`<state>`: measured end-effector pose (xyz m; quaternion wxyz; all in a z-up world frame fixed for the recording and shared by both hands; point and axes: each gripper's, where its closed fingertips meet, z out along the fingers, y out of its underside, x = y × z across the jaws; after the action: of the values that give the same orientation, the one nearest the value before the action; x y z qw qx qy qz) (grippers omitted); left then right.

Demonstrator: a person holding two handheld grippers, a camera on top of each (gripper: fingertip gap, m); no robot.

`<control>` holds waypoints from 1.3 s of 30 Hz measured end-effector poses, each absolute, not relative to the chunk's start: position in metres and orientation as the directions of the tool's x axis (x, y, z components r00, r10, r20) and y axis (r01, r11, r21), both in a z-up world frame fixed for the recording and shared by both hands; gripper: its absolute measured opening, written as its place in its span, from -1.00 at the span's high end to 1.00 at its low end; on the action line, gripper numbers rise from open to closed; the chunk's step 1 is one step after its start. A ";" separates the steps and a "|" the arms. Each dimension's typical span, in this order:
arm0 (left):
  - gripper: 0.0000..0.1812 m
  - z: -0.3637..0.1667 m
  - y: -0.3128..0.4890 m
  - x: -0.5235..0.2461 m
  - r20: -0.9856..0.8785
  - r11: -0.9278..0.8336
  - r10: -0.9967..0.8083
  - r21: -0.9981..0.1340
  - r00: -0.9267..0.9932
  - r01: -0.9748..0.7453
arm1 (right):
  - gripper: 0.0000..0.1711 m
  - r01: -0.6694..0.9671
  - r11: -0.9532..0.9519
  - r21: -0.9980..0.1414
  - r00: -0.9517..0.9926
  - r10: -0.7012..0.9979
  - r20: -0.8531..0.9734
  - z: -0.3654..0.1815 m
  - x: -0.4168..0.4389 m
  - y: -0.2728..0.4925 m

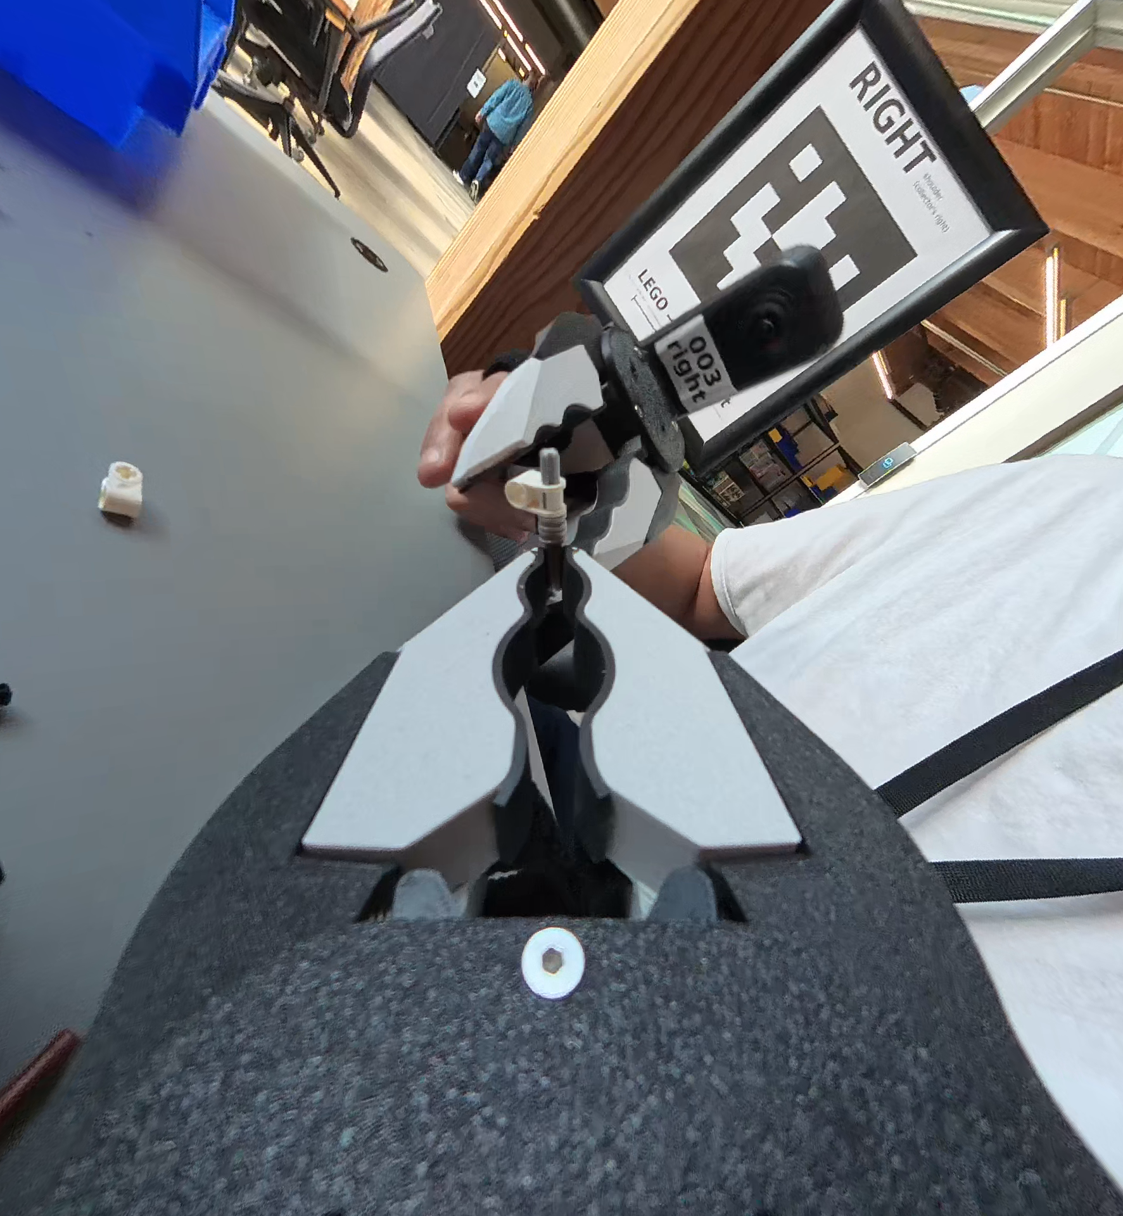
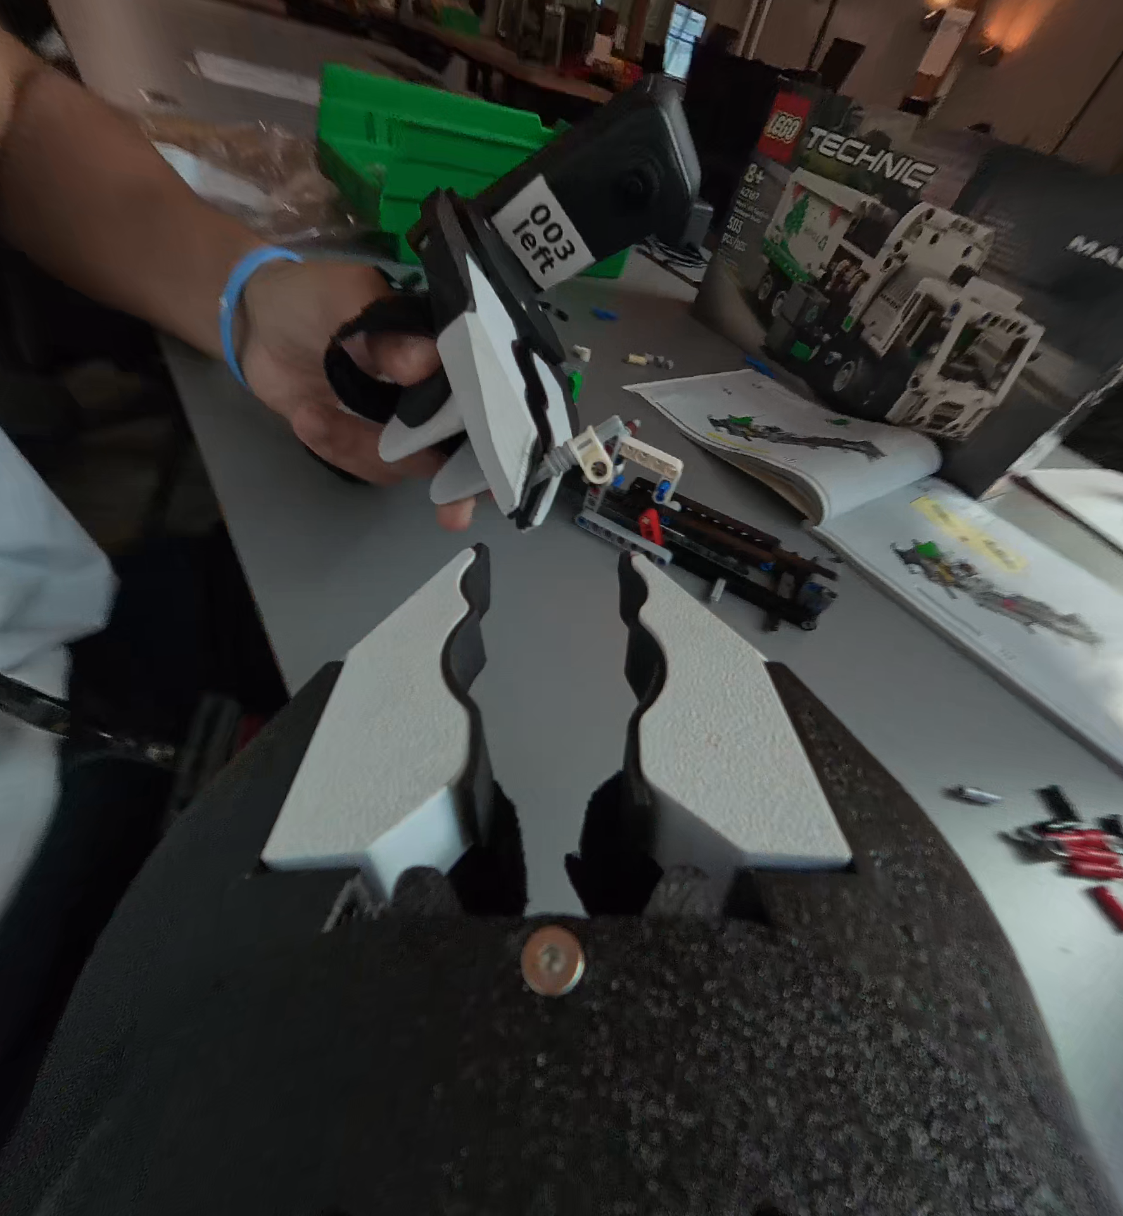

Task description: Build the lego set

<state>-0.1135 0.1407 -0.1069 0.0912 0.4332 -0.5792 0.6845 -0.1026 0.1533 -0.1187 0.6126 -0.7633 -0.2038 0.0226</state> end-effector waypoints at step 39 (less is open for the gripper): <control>0.73 -0.133 0.136 -0.144 -0.345 0.617 -0.469 -0.787 -0.813 -0.022 | 0.94 0.231 -0.706 -0.669 0.322 0.705 -0.632 -0.134 -0.160 0.136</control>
<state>-0.1438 0.1362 -0.1333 -0.2701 0.1431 -0.8577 0.4135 -0.1598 0.1358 -0.1345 0.2374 -0.7776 -0.3010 0.4984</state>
